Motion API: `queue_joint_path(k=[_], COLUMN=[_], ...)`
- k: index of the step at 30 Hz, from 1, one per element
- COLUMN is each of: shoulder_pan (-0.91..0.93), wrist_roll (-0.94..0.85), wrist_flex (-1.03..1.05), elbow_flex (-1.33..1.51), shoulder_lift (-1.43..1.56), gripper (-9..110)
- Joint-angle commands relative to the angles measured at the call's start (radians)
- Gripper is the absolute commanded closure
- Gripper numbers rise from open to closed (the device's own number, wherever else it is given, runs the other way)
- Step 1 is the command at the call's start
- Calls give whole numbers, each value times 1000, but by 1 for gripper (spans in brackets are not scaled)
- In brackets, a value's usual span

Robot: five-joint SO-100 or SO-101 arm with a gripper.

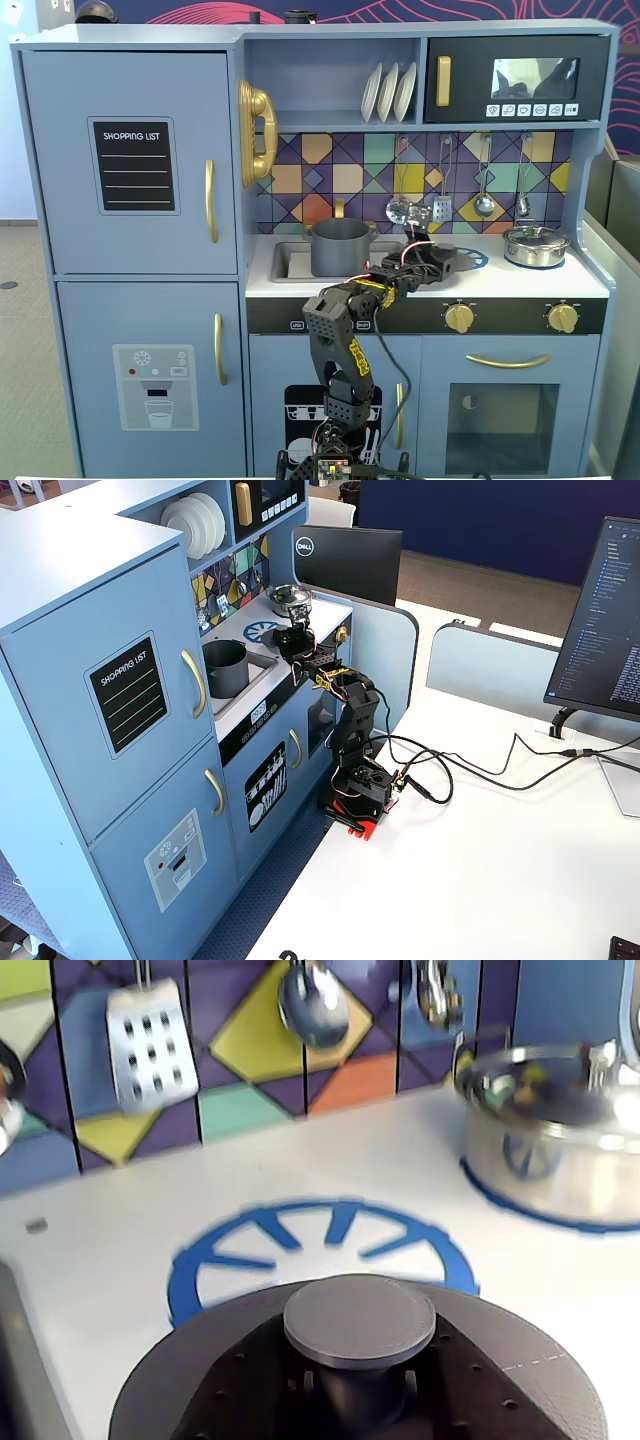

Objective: Take off the lid from the gray recipient and place it on the counter

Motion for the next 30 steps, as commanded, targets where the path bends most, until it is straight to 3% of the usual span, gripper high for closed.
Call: queue_joint_path(k=[1, 7, 12, 15, 25, 28, 30], shoulder_pan=[15, 17, 38, 51, 23, -15, -63], wrist_roll=[-8, -11, 23, 8, 2, 31, 58], wrist_flex=[-52, -69, -112, -112, -74, 152, 425], elbow_flex=[-43, -35, -9, -9, -9, -2, -2], shoulder_lift=[-18, -61, -48, -34, 137, 354, 540], gripper=[102, 102, 74, 70, 71, 77, 91])
